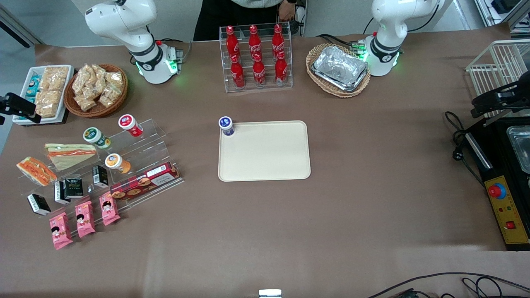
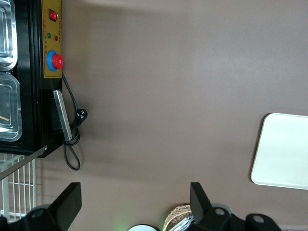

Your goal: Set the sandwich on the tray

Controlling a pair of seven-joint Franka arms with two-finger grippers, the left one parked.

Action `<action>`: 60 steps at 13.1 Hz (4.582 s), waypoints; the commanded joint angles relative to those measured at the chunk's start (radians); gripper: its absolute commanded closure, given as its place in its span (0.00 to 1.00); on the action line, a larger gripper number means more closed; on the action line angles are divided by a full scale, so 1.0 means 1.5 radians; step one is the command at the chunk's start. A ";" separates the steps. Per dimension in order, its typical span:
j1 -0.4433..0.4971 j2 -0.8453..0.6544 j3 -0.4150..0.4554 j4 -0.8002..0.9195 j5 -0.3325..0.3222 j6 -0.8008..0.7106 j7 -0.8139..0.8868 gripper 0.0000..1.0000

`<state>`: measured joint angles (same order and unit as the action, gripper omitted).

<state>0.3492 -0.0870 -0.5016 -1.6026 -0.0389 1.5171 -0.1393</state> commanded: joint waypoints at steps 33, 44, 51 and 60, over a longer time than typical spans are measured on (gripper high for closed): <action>-0.096 0.001 0.104 0.003 -0.029 -0.005 -0.007 0.00; -0.101 0.001 0.008 0.007 -0.022 0.012 -0.221 0.00; -0.101 0.003 0.000 0.007 -0.014 0.009 -0.076 0.00; -0.110 0.035 -0.068 0.010 0.032 0.012 0.159 0.00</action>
<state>0.1923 -0.0524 -0.5778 -1.6009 -0.0189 1.5279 -0.0149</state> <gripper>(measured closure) 0.000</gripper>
